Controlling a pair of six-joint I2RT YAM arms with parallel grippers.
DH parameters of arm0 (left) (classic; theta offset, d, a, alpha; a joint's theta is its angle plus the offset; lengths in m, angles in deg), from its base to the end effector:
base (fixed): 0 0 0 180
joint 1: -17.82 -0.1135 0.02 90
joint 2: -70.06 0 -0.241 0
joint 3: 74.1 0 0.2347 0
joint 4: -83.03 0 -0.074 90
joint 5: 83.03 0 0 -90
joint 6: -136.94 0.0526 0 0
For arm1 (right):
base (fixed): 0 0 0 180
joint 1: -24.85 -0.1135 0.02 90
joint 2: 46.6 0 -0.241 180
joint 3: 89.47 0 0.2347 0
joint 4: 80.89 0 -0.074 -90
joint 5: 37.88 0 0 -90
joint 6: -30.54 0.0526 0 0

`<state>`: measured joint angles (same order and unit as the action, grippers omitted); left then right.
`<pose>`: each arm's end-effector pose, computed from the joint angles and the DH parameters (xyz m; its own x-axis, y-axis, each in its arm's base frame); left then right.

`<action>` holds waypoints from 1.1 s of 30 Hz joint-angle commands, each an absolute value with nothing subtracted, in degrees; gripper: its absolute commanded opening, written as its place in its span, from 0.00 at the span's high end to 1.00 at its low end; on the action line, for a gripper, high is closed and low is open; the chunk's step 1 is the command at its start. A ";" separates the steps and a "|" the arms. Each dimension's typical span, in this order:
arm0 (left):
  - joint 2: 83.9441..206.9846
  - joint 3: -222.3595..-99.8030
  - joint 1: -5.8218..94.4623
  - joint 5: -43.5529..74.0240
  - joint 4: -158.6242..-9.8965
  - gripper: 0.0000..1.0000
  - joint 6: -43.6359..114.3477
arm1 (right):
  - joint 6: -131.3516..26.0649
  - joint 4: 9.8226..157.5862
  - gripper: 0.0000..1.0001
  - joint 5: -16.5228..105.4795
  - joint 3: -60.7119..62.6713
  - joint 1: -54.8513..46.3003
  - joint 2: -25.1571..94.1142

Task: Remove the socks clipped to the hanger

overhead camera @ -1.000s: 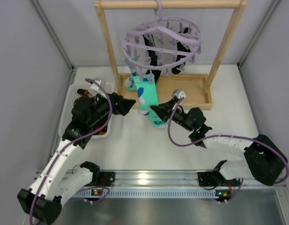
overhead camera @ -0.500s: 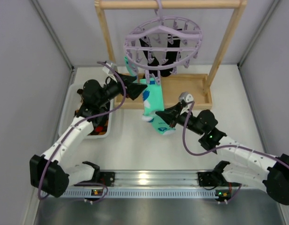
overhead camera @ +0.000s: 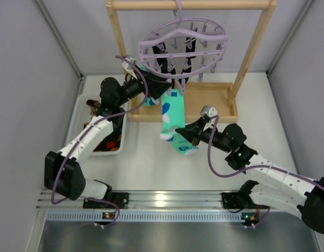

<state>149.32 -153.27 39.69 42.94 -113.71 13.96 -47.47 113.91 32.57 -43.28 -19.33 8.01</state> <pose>0.2868 -0.1484 0.3833 -0.2253 -0.3843 -0.8953 0.8357 0.3961 -0.3803 0.1566 0.1767 0.2893 -0.1080 0.1680 -0.9799 -0.8923 0.4183 0.1701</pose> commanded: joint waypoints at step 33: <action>142.85 -143.33 39.27 33.53 -118.38 0.76 15.29 | -47.15 103.99 1.00 42.45 -44.17 -18.48 0.33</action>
